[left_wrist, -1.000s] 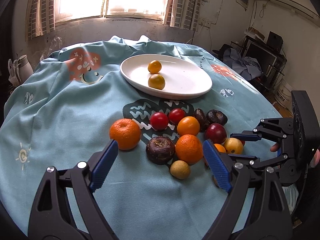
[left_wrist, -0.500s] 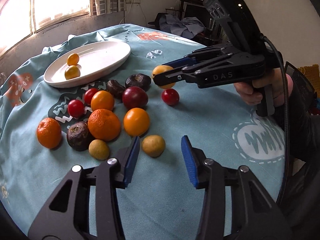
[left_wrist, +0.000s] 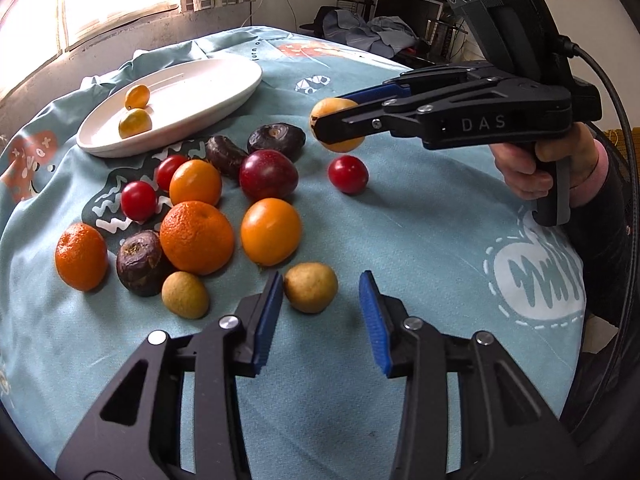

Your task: Organize fruits

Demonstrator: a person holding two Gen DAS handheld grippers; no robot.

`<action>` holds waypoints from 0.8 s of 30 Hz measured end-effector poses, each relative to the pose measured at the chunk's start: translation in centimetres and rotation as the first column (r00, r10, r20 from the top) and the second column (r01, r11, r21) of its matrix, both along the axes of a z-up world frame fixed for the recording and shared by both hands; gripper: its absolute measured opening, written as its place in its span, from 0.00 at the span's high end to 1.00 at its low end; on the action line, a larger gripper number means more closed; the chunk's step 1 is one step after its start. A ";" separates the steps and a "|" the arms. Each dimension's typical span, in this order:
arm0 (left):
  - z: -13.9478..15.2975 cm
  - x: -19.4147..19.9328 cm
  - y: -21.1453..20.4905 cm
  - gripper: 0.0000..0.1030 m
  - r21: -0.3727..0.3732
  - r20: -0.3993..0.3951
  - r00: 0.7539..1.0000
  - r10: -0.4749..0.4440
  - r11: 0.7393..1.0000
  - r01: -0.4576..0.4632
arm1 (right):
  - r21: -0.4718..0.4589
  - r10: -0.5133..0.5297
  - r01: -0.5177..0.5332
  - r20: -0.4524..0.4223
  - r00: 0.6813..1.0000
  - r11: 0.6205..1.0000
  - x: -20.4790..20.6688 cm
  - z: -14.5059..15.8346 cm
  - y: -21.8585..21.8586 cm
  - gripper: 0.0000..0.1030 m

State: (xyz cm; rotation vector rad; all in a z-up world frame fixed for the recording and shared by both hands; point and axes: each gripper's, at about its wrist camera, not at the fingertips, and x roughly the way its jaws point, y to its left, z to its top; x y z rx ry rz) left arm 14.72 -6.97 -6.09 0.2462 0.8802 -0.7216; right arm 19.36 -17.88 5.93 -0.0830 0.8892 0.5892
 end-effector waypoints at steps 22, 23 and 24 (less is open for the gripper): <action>5.4 3.6 1.9 0.73 -0.120 0.070 0.991 0.114 0.987 -0.105 | 0.244 -0.208 0.208 -0.025 0.978 0.947 6.8 1.5 -2.4 0.64; 6.4 5.0 2.1 0.73 -0.125 0.083 0.986 0.144 0.983 -0.134 | 0.237 -0.231 0.229 -0.020 0.973 0.944 7.8 1.4 -2.4 0.64; 7.1 6.7 2.3 0.73 -0.119 0.096 0.979 0.182 0.978 -0.171 | 0.227 -0.244 0.242 -0.023 0.970 0.943 8.9 1.2 -2.2 0.64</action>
